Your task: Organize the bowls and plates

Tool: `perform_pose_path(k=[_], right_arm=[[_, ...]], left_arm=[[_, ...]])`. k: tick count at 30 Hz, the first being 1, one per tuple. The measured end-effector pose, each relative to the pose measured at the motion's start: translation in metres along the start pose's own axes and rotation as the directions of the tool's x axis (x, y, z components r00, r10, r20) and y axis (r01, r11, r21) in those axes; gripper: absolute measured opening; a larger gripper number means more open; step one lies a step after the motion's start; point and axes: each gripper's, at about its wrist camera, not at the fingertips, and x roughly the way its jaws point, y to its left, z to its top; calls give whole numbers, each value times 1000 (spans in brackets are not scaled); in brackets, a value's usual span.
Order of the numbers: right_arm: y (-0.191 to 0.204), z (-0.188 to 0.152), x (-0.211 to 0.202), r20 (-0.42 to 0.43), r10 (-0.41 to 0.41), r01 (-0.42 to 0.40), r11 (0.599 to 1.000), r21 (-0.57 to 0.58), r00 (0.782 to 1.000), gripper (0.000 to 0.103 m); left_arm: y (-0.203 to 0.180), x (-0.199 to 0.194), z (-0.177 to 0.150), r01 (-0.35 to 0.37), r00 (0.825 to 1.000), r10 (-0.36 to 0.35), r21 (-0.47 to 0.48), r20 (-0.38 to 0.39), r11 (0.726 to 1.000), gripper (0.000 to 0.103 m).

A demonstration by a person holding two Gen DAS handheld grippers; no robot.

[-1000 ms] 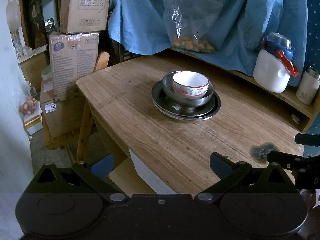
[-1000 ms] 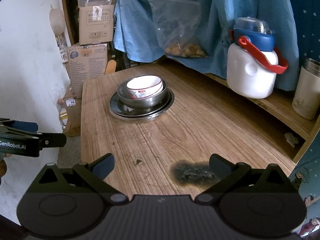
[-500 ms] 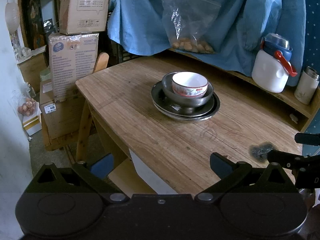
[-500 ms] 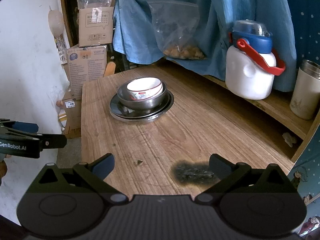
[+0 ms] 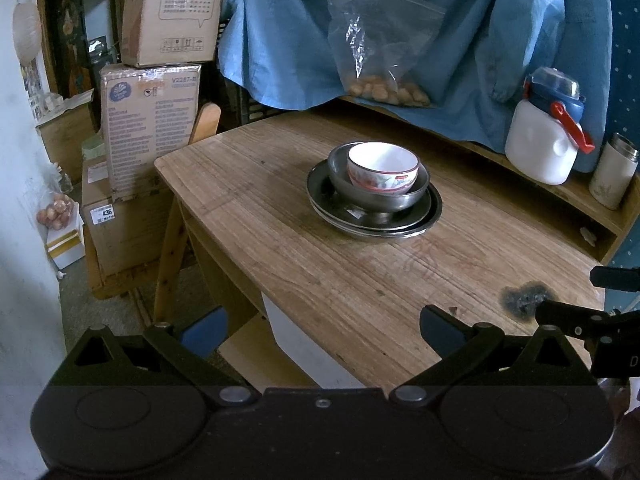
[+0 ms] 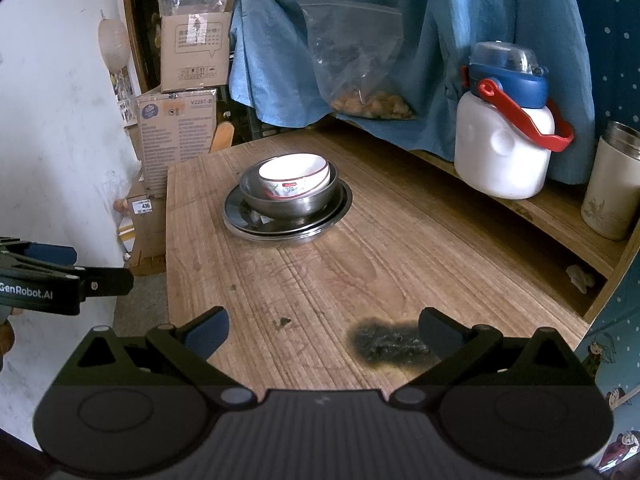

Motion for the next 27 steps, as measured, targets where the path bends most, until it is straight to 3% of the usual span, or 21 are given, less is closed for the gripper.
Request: perform_pose_path(k=[27], right_arm=[[-1, -1, 3, -5, -1, 1, 1000, 6, 1000, 103]], left_arm=[[1, 1, -1, -3, 1000, 3, -2, -5, 1000, 102]])
